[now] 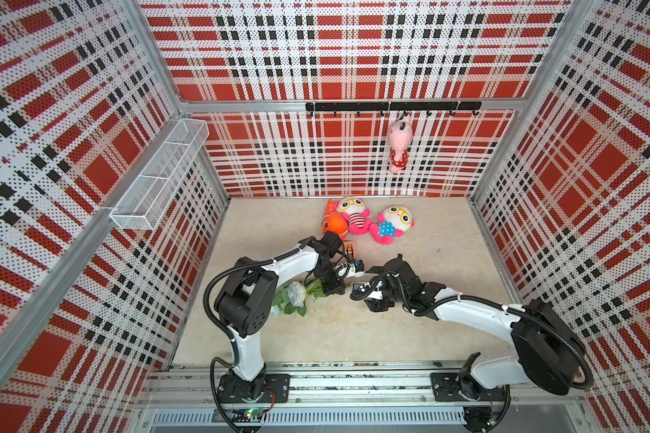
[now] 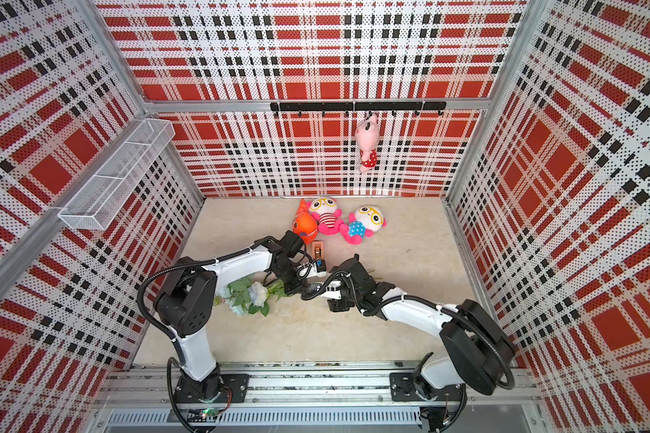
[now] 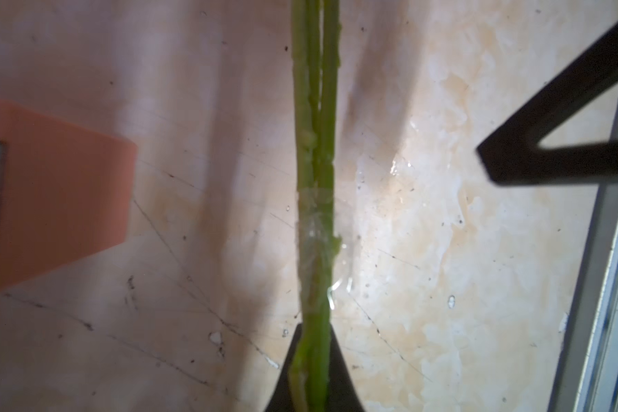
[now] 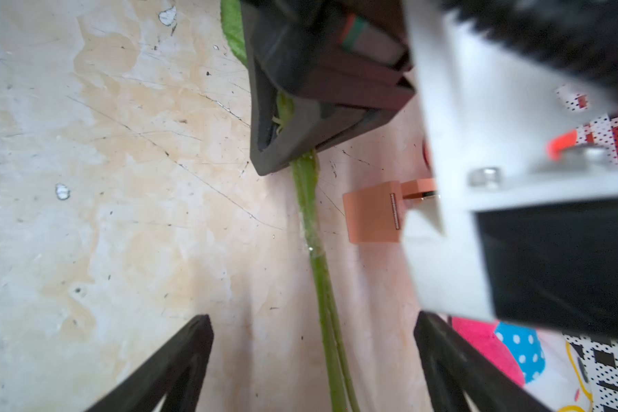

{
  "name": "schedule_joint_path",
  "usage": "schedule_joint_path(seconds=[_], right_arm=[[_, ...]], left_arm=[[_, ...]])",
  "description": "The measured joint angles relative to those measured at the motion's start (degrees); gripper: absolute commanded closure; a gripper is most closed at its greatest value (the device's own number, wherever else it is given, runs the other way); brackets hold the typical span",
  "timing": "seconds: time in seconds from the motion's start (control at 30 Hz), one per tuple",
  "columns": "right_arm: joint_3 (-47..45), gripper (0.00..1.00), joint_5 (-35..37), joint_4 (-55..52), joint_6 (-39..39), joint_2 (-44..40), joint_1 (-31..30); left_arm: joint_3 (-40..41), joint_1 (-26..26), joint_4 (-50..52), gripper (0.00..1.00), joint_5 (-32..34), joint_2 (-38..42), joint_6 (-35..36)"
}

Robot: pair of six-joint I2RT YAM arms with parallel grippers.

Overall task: Wrap bouquets with tape
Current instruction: Place the wrapped bouquet at the center of the board.

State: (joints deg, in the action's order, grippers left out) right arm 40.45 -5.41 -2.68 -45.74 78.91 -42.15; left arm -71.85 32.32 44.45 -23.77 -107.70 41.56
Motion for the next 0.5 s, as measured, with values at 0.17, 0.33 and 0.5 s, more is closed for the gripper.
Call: schedule_joint_path(seconds=[0.17,0.33,0.5], right_arm=[[-2.56,0.0,-1.7,-0.98,1.95,-4.98,3.15],[-3.96,0.0,-2.1,-1.05,3.39,-7.91,5.35],[-4.26,0.0,-2.1,-0.9,4.76,-9.42,6.62]], left_arm=[[0.92,0.11,-1.16,0.84,0.66,-1.7,-0.17],[0.98,0.2,-1.68,0.71,1.36,-1.9,-0.48],[-0.04,0.17,-1.44,0.59,2.12,-1.9,-0.72]])
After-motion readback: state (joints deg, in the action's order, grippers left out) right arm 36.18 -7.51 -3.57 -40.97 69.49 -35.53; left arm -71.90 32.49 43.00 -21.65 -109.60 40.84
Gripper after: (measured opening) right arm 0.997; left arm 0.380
